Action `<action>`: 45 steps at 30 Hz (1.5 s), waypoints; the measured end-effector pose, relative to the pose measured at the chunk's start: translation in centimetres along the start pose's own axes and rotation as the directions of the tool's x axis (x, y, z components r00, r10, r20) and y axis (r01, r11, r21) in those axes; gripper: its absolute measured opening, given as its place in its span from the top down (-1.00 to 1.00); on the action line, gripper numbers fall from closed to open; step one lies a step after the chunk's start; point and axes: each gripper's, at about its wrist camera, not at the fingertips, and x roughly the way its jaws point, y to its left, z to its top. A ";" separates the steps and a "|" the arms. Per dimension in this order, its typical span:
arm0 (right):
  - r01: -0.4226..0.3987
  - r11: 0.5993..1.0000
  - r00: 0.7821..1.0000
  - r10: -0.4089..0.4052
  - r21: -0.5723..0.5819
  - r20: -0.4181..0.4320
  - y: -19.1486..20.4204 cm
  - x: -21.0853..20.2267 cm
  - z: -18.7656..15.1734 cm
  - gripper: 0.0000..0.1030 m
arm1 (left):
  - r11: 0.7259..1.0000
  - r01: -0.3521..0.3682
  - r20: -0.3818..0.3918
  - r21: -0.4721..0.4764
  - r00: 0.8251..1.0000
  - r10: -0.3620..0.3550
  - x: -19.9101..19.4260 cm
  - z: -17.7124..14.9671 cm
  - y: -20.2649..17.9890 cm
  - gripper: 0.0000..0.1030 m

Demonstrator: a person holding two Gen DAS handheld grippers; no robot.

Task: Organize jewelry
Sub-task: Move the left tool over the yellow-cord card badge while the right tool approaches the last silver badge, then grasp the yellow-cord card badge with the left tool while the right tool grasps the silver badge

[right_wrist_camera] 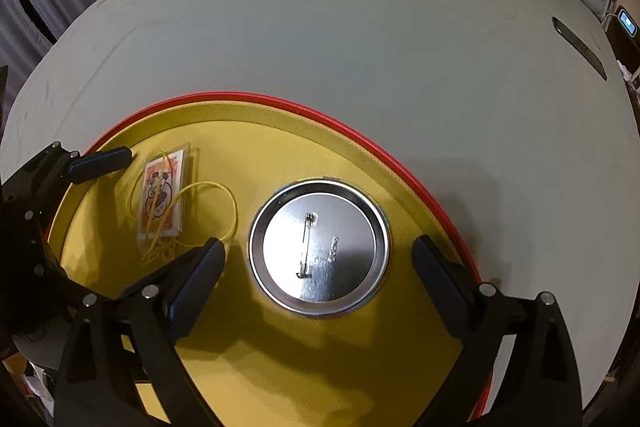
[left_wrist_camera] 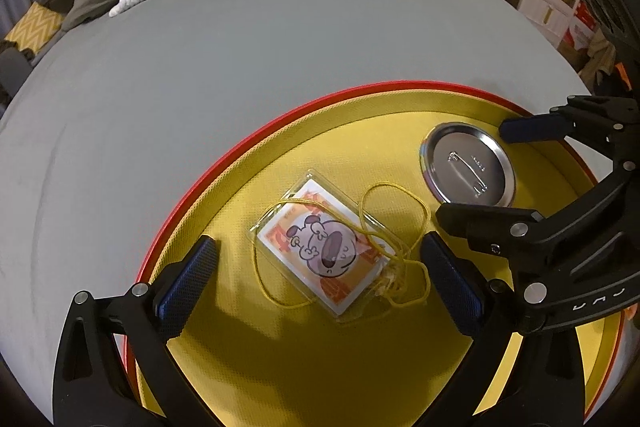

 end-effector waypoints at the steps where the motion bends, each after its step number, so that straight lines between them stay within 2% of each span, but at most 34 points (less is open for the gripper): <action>1: -0.001 1.000 1.000 0.001 -0.001 0.008 -0.2 0.0 -0.1 -0.68 | 1.000 0.000 0.002 0.001 1.000 0.000 -0.1 -0.1 0.1 -0.91; 2: -0.003 1.000 1.000 0.003 0.002 0.014 -0.4 0.0 -0.2 -0.62 | 1.000 0.000 0.003 0.002 1.000 0.000 -0.1 -0.1 0.1 -0.91; 3: 0.020 1.000 1.000 -0.020 0.004 0.022 -0.6 -0.1 -0.4 -0.39 | 1.000 -0.001 0.007 0.005 1.000 0.001 -0.1 -0.2 0.0 -0.90; 4: 0.038 0.999 0.999 -0.038 -0.002 0.029 -0.7 -0.3 -0.5 -0.33 | 1.000 -0.001 0.010 0.009 1.000 0.001 -0.2 -0.4 -0.1 -0.88; 5: 0.033 0.999 0.999 -0.033 0.000 0.029 -0.8 -0.3 -0.5 -0.32 | 1.000 0.002 0.013 0.011 1.000 -0.002 -0.3 -0.4 -0.1 -0.86; 8: 0.035 0.999 0.999 -0.035 -0.005 0.036 -1.0 -0.5 -0.9 -0.32 | 0.999 0.015 0.031 0.032 0.999 -0.016 -0.6 -0.5 -0.5 -0.63; 10: 0.036 0.999 0.998 -0.035 -0.006 0.045 -1.0 -0.6 -1.1 -0.32 | 0.999 0.020 0.040 0.042 0.999 -0.022 -0.9 -0.4 -0.8 -0.34; 11: 0.035 0.999 0.998 -0.035 -0.006 0.049 -1.1 -0.7 -1.3 -0.32 | 0.999 0.021 0.043 0.046 0.999 -0.023 -1.0 -0.4 -0.9 -0.28; 17: 0.030 1.000 0.998 -0.029 -0.008 0.061 -0.4 -0.8 -1.2 -0.27 | 0.998 0.027 0.056 0.065 0.998 -0.031 -1.4 -0.5 -1.5 -0.04; 18: 0.029 1.000 0.997 -0.028 -0.006 0.065 -0.2 -0.8 -1.0 0.17 | 0.997 0.025 0.056 0.068 0.998 -0.029 -1.5 -0.5 -1.6 -0.01; 20: 0.025 1.000 0.998 -0.025 -0.006 0.060 -0.4 -0.9 -0.6 0.18 | 0.997 0.026 0.057 0.073 0.998 -0.030 -1.6 -0.5 -1.7 0.07; 24: 0.029 0.999 0.998 -0.027 -0.026 0.059 0.0 -0.9 -0.6 0.18 | 0.996 0.026 0.058 0.080 0.998 -0.031 -1.7 -0.6 -1.7 0.11; 28: 0.017 1.000 0.997 -0.015 -0.025 0.072 0.2 -0.9 -0.8 0.18 | 0.994 0.043 0.087 0.096 0.995 -0.052 -2.3 -0.8 -1.8 0.40; 32: 0.010 1.000 0.997 -0.008 -0.025 0.078 0.2 -0.9 -0.7 0.19 | 0.993 0.044 0.090 0.108 0.994 -0.054 -2.6 -0.9 -1.8 0.47; 36: 0.000 1.000 0.997 0.002 -0.020 0.081 0.0 -1.0 -1.0 0.19 | 0.993 0.045 0.116 0.107 0.992 -0.058 -3.3 -1.1 -1.6 0.65; 45: -0.006 1.000 0.995 0.007 -0.017 0.096 -0.4 -1.5 -0.6 0.19 | 0.994 0.031 0.136 0.107 0.990 -0.045 -4.4 -1.0 -1.3 0.78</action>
